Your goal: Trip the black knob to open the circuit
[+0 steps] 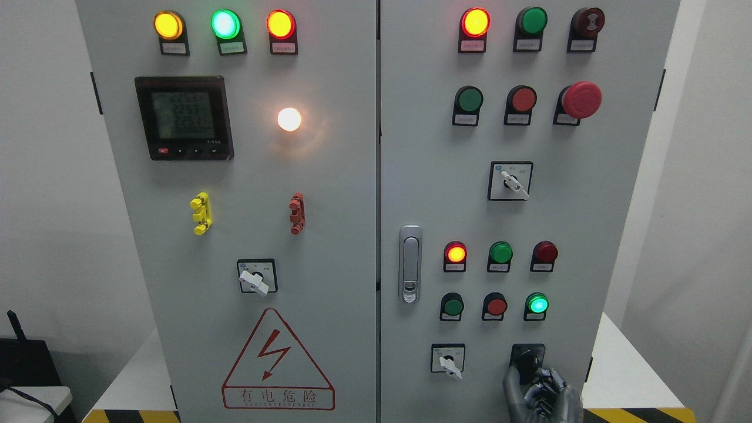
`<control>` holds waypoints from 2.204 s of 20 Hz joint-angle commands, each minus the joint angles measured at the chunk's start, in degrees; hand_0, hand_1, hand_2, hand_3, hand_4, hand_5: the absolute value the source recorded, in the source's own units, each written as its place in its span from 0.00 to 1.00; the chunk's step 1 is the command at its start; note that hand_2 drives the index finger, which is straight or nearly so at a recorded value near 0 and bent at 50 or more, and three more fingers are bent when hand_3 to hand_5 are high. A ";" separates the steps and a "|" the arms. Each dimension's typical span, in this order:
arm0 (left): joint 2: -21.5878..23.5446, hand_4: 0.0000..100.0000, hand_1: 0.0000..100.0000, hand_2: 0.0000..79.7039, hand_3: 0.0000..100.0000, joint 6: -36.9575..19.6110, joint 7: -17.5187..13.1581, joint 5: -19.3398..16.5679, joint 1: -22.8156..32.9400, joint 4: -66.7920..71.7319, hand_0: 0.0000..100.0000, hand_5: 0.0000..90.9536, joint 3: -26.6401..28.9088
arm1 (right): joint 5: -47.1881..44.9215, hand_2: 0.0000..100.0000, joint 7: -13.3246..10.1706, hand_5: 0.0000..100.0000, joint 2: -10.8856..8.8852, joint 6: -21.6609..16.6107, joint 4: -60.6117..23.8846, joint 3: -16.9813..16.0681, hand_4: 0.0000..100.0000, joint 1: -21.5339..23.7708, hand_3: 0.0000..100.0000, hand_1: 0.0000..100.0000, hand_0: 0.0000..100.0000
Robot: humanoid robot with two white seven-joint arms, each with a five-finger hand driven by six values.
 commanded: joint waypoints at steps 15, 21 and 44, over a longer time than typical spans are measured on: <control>0.01 0.00 0.39 0.00 0.00 0.02 0.03 -1.93 -0.44 0.00 0.12 0.00 0.00 | 4.58 0.60 -0.04 0.95 0.16 -0.89 -0.04 -0.89 0.94 0.09 0.92 0.75 0.40; 0.01 0.00 0.39 0.00 0.00 0.02 0.03 -1.93 -0.44 0.00 0.12 0.00 0.00 | 4.67 0.60 -0.04 0.95 0.16 -0.89 -0.04 -0.89 0.94 0.17 0.92 0.76 0.40; -0.08 0.00 0.39 0.00 0.00 0.02 0.03 -1.85 -0.44 0.00 0.12 0.00 0.00 | 9.50 0.60 0.05 0.95 0.16 -0.98 0.23 -0.89 0.93 0.17 0.92 0.78 0.38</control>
